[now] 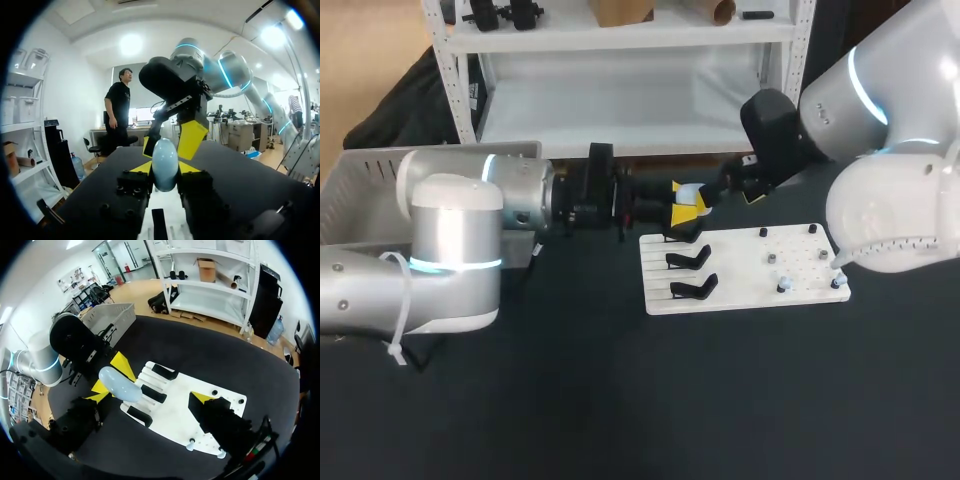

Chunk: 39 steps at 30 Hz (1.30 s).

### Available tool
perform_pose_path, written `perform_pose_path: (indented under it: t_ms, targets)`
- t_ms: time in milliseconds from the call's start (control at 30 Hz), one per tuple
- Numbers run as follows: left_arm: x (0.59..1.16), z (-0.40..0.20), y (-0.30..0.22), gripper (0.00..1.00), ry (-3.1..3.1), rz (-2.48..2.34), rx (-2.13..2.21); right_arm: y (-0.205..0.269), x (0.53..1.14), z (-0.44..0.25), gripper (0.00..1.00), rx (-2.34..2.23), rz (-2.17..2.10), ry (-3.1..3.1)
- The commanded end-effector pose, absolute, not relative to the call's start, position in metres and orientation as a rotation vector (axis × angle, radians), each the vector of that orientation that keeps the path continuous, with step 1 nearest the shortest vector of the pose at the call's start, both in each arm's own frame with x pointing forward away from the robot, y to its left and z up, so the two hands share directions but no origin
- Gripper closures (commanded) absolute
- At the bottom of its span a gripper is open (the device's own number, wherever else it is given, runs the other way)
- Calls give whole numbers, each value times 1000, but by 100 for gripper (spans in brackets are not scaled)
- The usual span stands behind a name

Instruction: Pick up each earbud case from the left stands, insert the matching earbuds, close the lid, and place the case in the box.

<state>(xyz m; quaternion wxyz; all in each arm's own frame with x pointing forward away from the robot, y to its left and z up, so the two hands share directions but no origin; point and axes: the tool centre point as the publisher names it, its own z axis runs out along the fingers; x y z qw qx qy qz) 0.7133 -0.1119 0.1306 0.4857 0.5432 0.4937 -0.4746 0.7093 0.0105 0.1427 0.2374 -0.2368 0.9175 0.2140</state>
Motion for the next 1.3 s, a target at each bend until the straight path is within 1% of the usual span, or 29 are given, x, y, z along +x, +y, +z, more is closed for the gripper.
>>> perform_pose_path:
  t_ms: [33,400,600,767,1033,1300]
  targets:
    - [711,130,-113,100,1202,-1150,1319,13,713,142,0,-640,573,2518]
    - [711,130,-113,100,1202,-1150,1319,12,717,156,0,-634,570,2495]
    - [711,130,-113,100,1202,-1150,1319,4,714,168,0,-634,558,2465]
    - [711,130,-113,100,1202,-1150,1319,-16,706,175,0,-666,445,2440]
    - [711,130,-113,100,1202,-1150,1319,-64,696,178,0,-669,172,2461]
    - [711,130,-113,100,1202,-1150,1319,-95,681,162,0,-674,-10,2572]
